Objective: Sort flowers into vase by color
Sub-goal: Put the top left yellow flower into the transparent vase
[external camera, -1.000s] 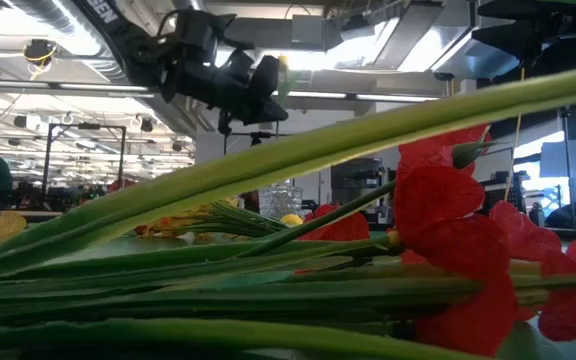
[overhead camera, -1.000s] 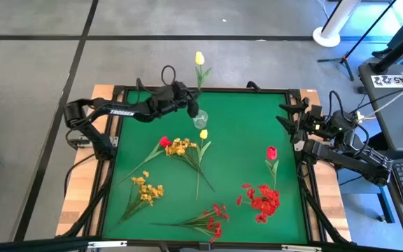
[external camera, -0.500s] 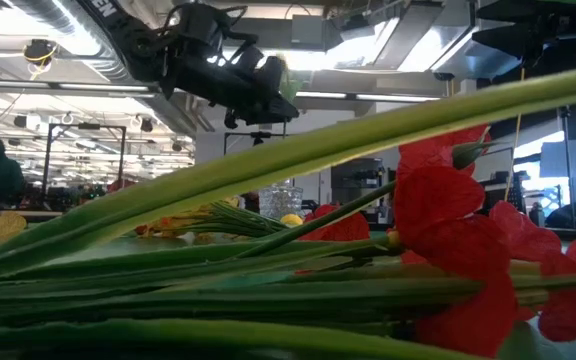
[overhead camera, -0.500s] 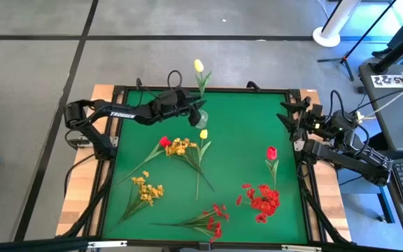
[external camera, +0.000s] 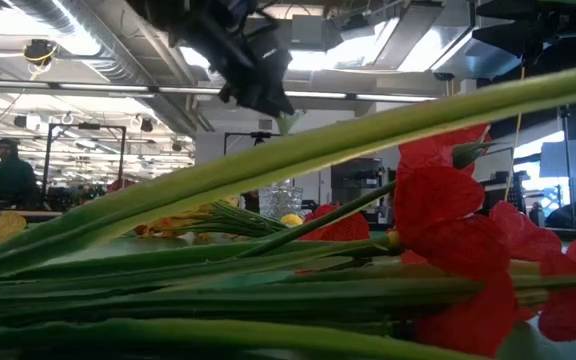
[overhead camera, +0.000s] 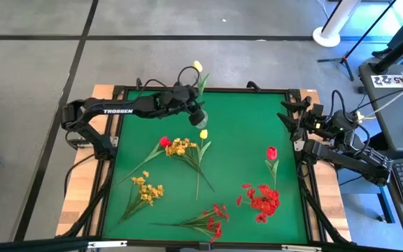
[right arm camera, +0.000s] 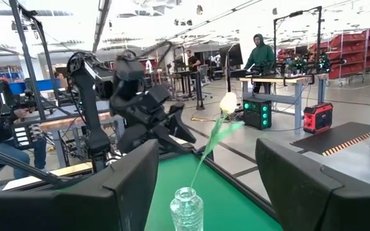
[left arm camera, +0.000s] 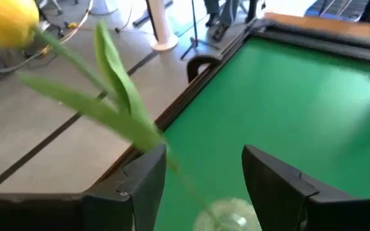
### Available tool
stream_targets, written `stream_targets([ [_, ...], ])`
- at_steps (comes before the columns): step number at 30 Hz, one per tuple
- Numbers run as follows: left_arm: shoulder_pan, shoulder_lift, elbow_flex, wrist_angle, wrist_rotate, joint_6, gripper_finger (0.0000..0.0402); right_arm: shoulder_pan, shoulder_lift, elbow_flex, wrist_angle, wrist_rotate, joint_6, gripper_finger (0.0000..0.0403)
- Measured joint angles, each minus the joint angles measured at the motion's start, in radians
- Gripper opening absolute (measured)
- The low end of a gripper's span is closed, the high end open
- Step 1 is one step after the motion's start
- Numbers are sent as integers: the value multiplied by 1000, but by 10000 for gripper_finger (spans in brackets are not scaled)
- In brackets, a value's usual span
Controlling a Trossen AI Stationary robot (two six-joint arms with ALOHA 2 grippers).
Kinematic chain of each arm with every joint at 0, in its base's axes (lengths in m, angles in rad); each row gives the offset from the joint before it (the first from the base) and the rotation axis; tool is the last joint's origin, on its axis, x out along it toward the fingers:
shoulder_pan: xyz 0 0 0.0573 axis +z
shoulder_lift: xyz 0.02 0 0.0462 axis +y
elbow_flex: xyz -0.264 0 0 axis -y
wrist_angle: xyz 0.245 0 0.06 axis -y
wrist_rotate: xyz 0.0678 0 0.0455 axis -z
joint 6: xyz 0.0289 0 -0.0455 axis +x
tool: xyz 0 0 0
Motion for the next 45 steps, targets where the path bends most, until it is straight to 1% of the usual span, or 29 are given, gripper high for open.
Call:
stream_targets([
  [2, -19, -2, 37, -54, -8, 0, 200, 0, 0, 0, 0, 0, 0, 259],
  [4, -37, -12, 79, -135, -45, -8, 201, 0, 0, 0, 0, 0, 0, 259],
  [6, -57, -28, 125, -230, -84, -43, 201, 0, 0, 0, 0, -2, 0, 259],
  [8, -80, -52, 167, -310, -101, -103, 201, 0, 0, 0, 0, -7, -1, 259],
  [12, -160, -96, 193, -414, -93, -301, 200, 0, 0, 0, 0, -7, -3, 259],
  [16, -270, -104, 178, -543, -69, -586, 200, 0, 0, 0, -1, -7, -3, 259],
  [20, -397, -87, 87, -528, -84, -840, 200, 0, 0, 0, -1, -7, -3, 259],
  [22, -450, -73, 42, -492, -111, -958, 200, 0, 0, 0, -1, -7, -3, 259],
  [25, -509, -52, -12, -419, -123, -1107, 200, 0, 0, 0, -1, -7, -3, 259],
  [30, -583, 14, -31, -408, -122, -1343, 199, 0, 0, 0, -1, -7, -2, 259],
  [37, -644, 116, -31, -395, -79, -1585, 199, 0, 0, 0, 0, -7, -1, 259],
  [45, -642, 248, -31, -392, -80, -1781, 199, 0, 0, 0, -1, -49, 26, 259],
])
